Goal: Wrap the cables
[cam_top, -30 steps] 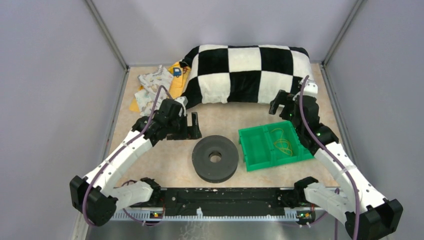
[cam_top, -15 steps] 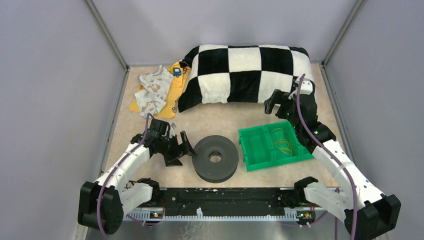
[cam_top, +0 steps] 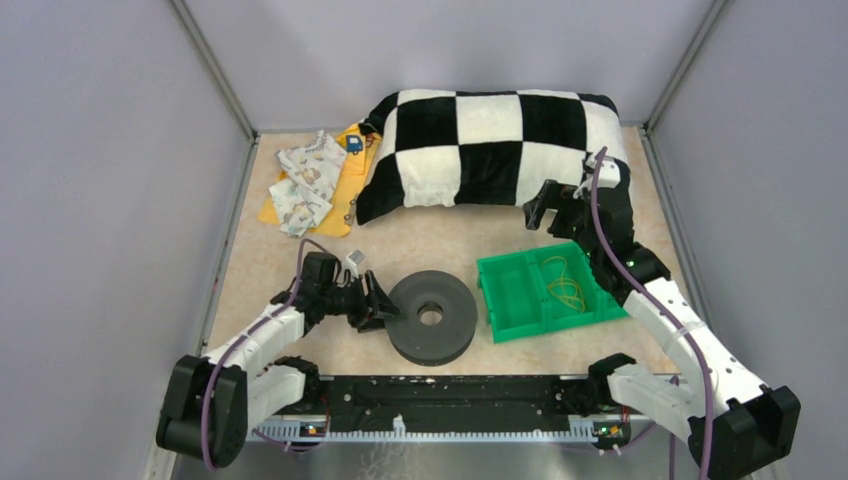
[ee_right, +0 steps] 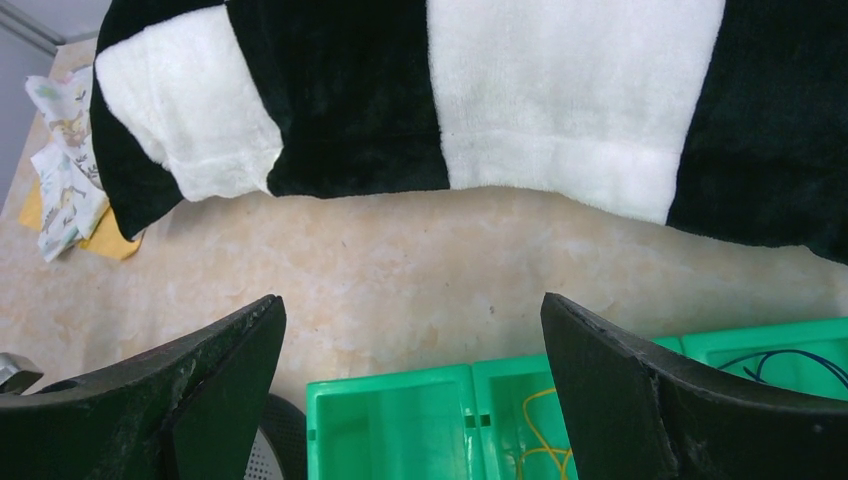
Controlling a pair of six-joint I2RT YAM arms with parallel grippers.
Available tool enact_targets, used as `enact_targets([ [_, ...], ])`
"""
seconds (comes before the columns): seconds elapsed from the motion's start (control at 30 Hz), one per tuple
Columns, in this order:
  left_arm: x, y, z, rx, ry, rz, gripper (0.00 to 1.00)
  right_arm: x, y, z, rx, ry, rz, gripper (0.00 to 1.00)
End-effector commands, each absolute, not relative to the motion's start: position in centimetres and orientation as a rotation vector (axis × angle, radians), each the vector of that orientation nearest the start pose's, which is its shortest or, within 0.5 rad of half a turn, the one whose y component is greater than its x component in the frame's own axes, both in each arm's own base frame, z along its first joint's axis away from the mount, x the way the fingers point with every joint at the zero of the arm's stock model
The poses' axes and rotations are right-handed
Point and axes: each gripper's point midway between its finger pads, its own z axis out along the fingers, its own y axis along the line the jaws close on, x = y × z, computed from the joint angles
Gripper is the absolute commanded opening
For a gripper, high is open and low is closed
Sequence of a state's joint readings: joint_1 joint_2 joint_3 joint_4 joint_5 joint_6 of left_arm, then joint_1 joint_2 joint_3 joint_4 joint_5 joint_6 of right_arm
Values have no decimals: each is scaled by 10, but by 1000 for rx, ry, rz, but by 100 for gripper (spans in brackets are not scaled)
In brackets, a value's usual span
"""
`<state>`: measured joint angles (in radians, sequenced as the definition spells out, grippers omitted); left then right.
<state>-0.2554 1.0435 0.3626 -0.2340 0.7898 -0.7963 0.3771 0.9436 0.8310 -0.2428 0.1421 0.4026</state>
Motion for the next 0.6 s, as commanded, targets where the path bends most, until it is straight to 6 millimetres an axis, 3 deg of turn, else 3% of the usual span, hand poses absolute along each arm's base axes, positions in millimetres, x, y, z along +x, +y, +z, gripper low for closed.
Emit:
enact_targets([
  [0.0, 170, -198, 87, -315, 2515, -1462, 54, 320, 123, 245, 100, 1910, 416, 99],
  [0.17, 184, -195, 93, -293, 2482, -1387, 28, 320, 126, 248, 92, 1906, 435, 99],
  [0.27, 198, -188, 105, -241, 2480, -1262, 3, 321, 128, 253, 82, 1895, 447, 99],
  [0.3, 204, -184, 112, -218, 2476, -1208, 0, 321, 128, 254, 80, 1893, 445, 99],
  [0.4, 229, -176, 150, -98, 2399, -1070, 0, 324, 128, 257, 82, 1892, 440, 99],
  [0.57, 279, -165, 241, 130, 2135, -852, 0, 322, 128, 258, 65, 1915, 428, 99],
])
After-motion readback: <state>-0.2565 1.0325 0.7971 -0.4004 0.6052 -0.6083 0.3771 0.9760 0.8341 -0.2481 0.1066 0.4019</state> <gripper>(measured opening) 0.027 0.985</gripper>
